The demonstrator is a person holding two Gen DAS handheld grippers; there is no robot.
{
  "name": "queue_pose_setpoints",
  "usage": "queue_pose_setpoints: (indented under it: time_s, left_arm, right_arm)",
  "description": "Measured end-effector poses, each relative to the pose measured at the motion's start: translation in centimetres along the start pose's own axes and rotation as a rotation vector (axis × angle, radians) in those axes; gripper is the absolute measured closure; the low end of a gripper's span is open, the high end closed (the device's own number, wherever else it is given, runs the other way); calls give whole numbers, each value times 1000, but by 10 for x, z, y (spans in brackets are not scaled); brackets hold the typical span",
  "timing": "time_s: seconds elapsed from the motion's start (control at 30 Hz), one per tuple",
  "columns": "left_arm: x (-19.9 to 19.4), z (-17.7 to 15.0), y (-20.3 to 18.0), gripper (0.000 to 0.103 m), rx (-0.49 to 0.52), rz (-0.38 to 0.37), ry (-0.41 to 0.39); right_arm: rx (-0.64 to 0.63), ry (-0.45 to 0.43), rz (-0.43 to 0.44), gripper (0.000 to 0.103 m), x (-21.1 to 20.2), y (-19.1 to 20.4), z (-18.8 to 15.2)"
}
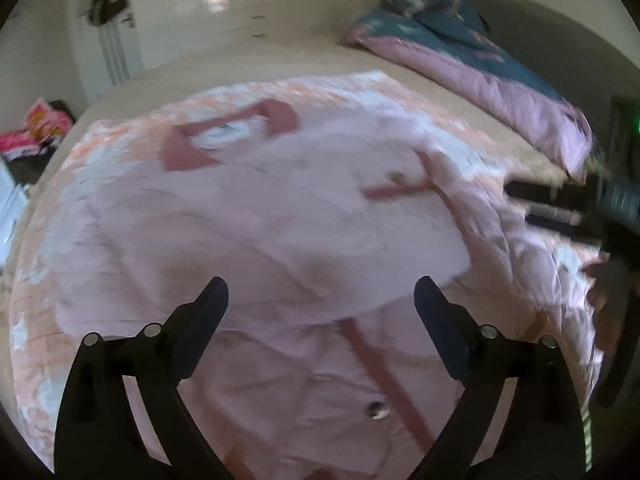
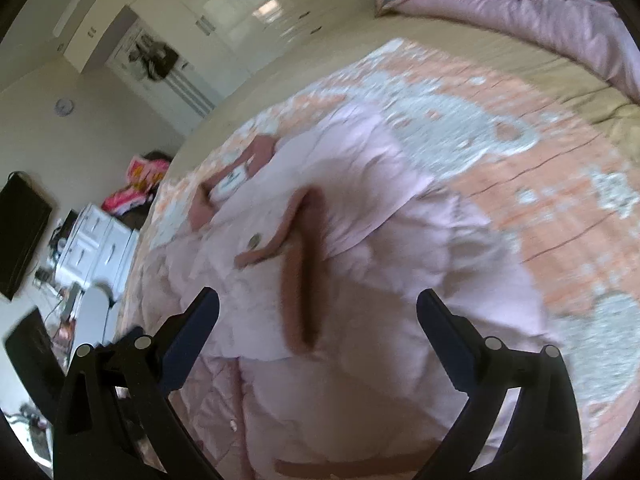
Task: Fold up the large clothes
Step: 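Grasp the pink-trimmed front edge with the right tool, then fold the front edge over toward the collar with the right tool and release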
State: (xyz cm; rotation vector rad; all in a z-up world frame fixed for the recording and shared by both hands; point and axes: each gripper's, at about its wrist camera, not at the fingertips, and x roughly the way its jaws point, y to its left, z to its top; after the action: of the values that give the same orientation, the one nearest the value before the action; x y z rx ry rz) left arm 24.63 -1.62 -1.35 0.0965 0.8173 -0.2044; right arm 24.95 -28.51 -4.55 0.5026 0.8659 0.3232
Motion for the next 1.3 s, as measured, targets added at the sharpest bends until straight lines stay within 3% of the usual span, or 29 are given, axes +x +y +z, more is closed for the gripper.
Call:
queue_pose_setpoints:
  time_s: [0.27, 0.3, 0.33, 0.47, 0.5, 0.53, 0.6, 0.8, 0.9, 1.03, 1.3]
  left_arm:
    - [-27, 4, 82, 10, -210, 93, -54]
    - [-29, 2, 93, 10, -244, 100, -58]
    - [-31, 1, 100, 10, -263, 102, -62]
    - [-37, -4, 127, 10, -328, 151, -74]
    - [-38, -4, 131, 10, -338, 154, -77]
    - [-39, -5, 137, 10, -353, 158, -79]
    - [-41, -8, 148, 10, -381, 159, -85]
    - [-33, -11, 168, 10, -455, 151, -73]
    - [-28, -11, 170, 10, -470, 141, -68]
    - [-18, -6, 169, 10, -467, 133, -53]
    - [5, 7, 161, 10, -429, 119, -17]
  right_arm:
    - [46, 95, 28, 5, 52, 14, -20]
    - [54, 101, 31, 12, 57, 14, -21]
    - [54, 109, 30, 26, 61, 14, -21]
    - [27, 102, 16, 55, 67, 17, -23]
    - [7, 90, 13, 70, 65, 20, -23]
    - [-23, 72, 27, 78, 61, 25, -21]
    - [-99, 32, 29, 83, 51, 41, -14]
    - [-366, -118, 17, 85, 20, 99, 38]
    - [-447, -163, -11, 85, 27, 110, 60]
    - [-427, -106, -69, 85, 56, 97, 78]
    - [-351, -37, -118, 80, 82, 71, 69]
